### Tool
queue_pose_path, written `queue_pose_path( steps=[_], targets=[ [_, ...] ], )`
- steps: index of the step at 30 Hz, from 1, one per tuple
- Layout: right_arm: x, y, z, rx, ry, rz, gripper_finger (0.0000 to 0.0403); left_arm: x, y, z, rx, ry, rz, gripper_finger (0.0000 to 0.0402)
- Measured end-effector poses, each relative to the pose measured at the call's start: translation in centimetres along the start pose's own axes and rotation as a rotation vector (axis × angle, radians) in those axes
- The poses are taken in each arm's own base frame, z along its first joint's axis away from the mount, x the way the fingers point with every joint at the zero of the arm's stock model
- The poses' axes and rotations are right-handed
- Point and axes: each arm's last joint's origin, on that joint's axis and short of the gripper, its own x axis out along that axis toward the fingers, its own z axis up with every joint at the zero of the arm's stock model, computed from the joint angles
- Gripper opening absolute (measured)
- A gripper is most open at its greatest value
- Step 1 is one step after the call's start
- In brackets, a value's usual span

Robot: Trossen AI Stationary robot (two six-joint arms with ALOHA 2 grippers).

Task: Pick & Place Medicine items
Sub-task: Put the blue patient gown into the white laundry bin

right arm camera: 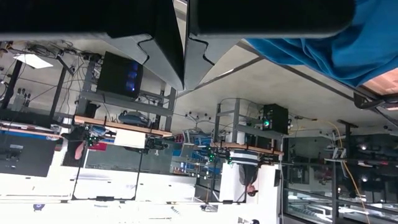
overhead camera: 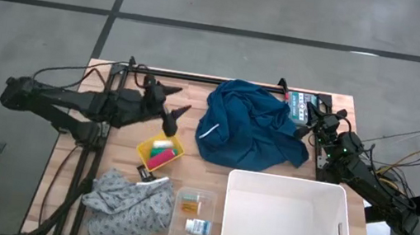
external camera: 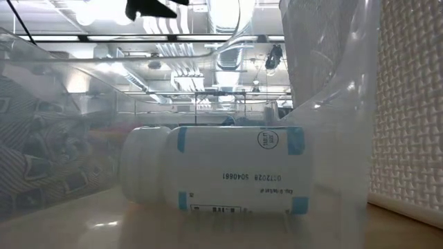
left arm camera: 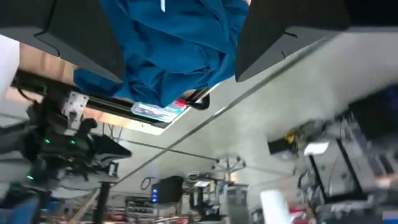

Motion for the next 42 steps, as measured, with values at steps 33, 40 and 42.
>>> queue_pose_path(
  steps=[33,40,42],
  targets=[
    [0.0,0.0,0.0,0.000,0.000,0.000,0.0008,4.3,-1.9,-2.9,-0.005,0.106,0.026,0.0304],
    [0.0,0.0,0.0,0.000,0.000,0.000,0.0008,6.0,-2.8,-4.6,0.038,0.168,0.039,0.0304],
    [0.0,0.0,0.0,0.000,0.000,0.000,0.0008,6.6,-2.9,-5.1,0.048,0.185,0.049,0.0304]
  ],
)
